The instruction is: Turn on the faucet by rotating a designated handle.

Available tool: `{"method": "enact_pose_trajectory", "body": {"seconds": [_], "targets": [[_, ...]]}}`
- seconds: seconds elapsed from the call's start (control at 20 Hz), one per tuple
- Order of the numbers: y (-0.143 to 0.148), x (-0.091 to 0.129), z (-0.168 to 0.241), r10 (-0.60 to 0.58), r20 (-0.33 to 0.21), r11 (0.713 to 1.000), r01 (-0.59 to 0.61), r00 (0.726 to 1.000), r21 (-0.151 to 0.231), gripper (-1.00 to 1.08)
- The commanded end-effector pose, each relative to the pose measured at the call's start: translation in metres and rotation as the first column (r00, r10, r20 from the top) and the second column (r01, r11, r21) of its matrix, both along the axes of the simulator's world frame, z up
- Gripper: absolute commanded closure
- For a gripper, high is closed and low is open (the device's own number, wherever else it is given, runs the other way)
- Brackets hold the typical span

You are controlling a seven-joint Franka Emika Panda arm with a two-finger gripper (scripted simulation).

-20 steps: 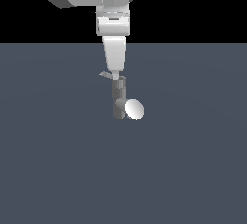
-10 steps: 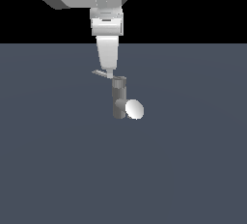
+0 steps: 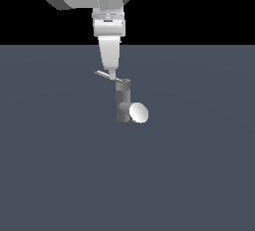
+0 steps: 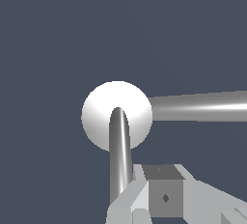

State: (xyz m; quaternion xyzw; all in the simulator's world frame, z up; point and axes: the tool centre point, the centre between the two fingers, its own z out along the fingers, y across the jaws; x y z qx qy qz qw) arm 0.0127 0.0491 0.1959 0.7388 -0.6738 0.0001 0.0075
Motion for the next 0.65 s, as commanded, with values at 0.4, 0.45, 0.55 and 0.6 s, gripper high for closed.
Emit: {"method": "enact_pose_trajectory", "body": {"seconds": [0.4,0.45,0.55,0.6], "targets": [[0.048,0.037,-0.012,0.061,0.014,0.998,-0.061,0.998,0.011,1.08],[0.05,0.039,-0.012,0.064,0.013,0.998,-0.064,0.998,0.011,1.08],[0.055,0.043,-0.013,0.07,0.011,0.997,-0.07,0.997,0.011,1.08],[0.055,0.043,-0.013,0.07,0.011,0.997,-0.07,0.997,0.011,1.08]]}}
